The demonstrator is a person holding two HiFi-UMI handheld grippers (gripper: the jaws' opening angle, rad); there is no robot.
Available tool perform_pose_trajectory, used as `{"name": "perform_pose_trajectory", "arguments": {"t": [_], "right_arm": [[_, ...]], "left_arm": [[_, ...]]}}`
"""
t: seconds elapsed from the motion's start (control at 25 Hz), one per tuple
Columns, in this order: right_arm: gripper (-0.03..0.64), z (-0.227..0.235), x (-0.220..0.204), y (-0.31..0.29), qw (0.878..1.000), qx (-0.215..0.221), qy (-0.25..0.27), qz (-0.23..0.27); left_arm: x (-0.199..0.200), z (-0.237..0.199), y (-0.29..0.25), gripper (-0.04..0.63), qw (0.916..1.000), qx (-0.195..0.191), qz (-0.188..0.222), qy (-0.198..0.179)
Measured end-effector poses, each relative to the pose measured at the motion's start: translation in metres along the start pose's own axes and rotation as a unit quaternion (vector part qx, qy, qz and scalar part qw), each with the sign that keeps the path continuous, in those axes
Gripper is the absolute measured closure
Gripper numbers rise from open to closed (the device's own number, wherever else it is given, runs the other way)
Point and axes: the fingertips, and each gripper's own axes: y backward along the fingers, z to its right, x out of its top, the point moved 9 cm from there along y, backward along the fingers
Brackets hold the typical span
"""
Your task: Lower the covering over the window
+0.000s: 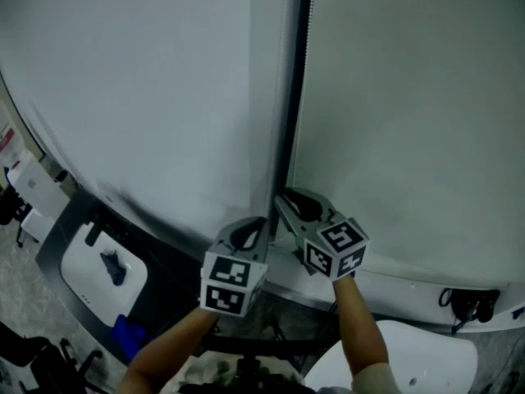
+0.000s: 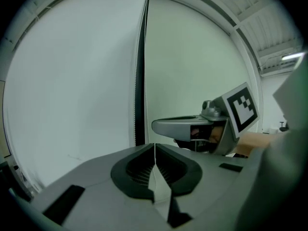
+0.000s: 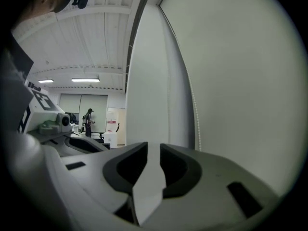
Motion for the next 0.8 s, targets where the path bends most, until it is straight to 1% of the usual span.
{"name": "perform_pose_trajectory", "arguments": {"t": [0.16,0.32,0.52,0.8], "right_arm": [[0.545,0.021,0.005,-0.021,0.999,0.025,0.025,-0.01],[0.545,0.034,0.007,-0.038,0.998,0.053,0.027,-0.015],[0.543,0.047,0.001,-0.06,0.994,0.099,0.034,-0.026],[0.544,0.058,-0.001,-0.074,0.981,0.187,0.034,-0.028]], "left_arm": [[0.011,0.0,-0.012,0.574,0.9999,0.013,0.01,-0.005],[0.02,0.0,-0.019,0.574,0.9995,0.023,0.021,-0.004],[0.025,-0.002,-0.023,0.574,0.9988,0.038,0.03,-0.01],[0.026,-0.006,-0.022,0.574,0.9978,0.057,0.034,-0.007]]}}
